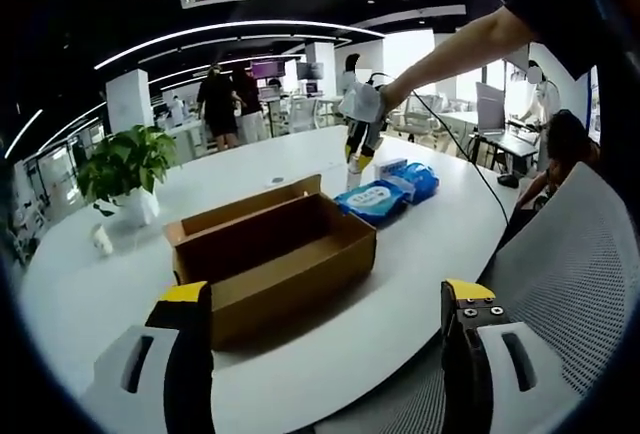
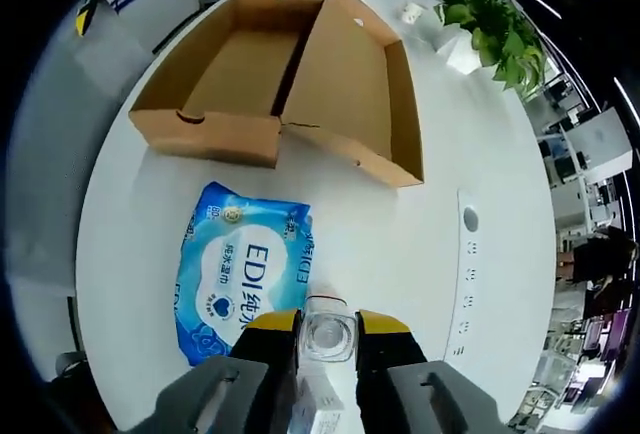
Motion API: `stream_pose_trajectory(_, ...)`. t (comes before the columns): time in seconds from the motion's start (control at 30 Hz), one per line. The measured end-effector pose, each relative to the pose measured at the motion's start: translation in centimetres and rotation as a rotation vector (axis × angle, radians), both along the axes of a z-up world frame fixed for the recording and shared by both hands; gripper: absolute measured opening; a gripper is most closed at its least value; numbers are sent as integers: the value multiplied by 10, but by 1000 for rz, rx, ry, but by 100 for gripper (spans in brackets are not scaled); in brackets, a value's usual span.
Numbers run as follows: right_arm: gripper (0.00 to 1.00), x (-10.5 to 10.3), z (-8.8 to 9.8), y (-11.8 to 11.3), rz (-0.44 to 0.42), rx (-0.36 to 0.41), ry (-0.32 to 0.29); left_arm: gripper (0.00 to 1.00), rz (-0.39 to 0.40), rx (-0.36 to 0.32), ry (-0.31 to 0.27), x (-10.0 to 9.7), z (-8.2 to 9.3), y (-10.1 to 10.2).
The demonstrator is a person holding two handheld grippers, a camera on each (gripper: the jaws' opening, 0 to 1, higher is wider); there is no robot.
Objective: Operate the shoe box by opening the lid, removing the specified soft item, and placing it in the target area until the item is outside and the box remains undamaged.
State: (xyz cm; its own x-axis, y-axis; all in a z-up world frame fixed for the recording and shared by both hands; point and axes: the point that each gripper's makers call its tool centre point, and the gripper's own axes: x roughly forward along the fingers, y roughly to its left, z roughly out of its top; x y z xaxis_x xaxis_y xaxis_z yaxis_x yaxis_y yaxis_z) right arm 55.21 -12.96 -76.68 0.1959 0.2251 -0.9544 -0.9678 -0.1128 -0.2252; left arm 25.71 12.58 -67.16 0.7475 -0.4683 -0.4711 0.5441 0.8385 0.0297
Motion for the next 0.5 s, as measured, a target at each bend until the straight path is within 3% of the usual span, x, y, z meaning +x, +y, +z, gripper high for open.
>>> stream_pose_trajectory(0.5,18,16,12,1,-50,40,-13,98,3,2,7,0,-2,1)
